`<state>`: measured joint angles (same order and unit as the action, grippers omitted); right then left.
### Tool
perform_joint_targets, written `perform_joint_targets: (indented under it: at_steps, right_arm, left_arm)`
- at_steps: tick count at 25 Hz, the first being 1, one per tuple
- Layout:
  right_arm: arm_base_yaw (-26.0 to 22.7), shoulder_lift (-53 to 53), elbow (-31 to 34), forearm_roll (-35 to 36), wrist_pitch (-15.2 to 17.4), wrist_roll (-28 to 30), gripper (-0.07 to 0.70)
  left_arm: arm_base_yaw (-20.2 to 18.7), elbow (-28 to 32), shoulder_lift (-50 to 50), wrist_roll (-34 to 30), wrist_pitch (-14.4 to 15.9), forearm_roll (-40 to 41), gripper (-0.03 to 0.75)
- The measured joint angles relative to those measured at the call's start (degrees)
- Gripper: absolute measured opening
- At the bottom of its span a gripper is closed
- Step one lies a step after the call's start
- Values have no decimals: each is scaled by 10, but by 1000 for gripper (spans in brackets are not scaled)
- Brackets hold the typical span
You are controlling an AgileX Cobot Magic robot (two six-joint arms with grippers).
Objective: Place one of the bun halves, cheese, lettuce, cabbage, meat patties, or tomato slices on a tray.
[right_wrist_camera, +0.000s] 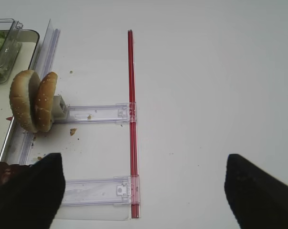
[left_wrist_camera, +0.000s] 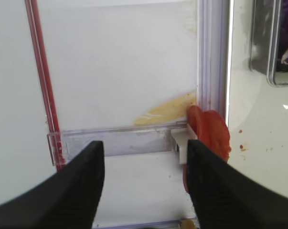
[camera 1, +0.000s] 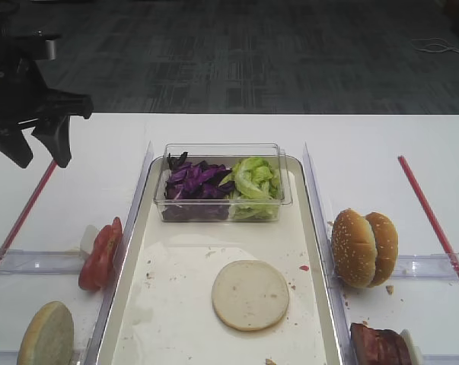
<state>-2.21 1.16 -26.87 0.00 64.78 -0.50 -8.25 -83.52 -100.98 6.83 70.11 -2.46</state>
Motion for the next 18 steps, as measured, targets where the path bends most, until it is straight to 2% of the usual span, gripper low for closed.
perform_joint_targets:
  at_steps: [18]
  right_arm:
    - [0,0,0,0,0,0,698]
  left_arm:
    - [1,221,240,-3,1,25,388]
